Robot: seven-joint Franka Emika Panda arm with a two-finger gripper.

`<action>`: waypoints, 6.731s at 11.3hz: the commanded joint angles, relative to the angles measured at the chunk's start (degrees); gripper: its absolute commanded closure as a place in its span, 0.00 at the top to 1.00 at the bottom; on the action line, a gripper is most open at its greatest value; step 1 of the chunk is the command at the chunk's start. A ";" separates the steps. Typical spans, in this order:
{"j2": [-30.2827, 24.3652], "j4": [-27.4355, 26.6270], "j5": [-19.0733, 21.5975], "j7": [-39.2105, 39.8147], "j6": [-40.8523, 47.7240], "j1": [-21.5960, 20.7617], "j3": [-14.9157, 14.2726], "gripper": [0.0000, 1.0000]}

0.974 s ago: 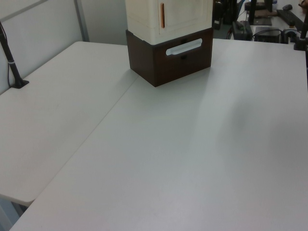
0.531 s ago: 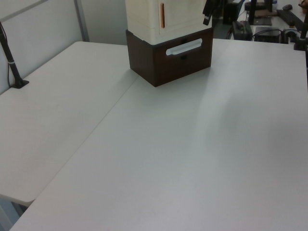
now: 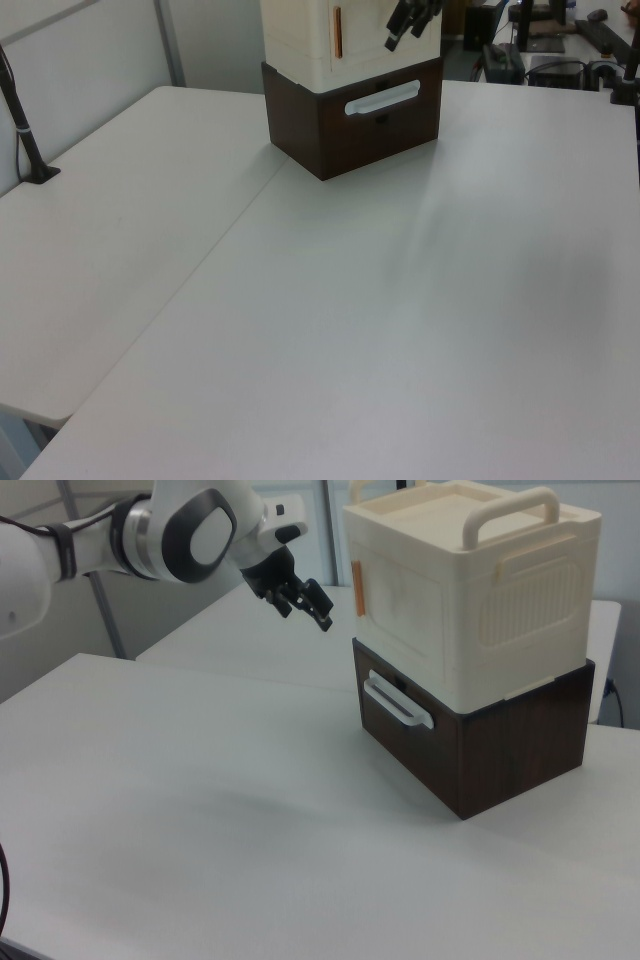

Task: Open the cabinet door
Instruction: 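Move the open gripper toward the cream cabinet's door edge, then lower the open gripper beside the orange tab on the door edge, then close the gripper on the door edge near the orange tab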

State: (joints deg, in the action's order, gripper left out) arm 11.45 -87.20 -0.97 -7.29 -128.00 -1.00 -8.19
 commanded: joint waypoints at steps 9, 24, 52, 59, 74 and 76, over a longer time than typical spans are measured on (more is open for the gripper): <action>9.11 0.10 -5.34 -12.03 -28.68 -0.05 -0.51 1.00; 13.69 6.78 -18.18 -21.89 -31.96 0.03 -1.83 1.00; 15.71 11.27 -29.95 -23.21 -32.66 -0.84 -4.21 0.75; 15.45 10.65 -32.07 -23.03 -32.57 -1.19 -4.03 0.39; 9.75 0.48 -24.34 -23.21 -32.31 -3.65 -3.24 0.02; 6.67 -4.62 -23.55 -23.21 -32.13 -4.96 -2.98 0.02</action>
State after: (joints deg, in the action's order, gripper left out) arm 23.35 -82.57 -26.28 -30.60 -159.31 -3.16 -11.06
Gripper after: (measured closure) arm 0.815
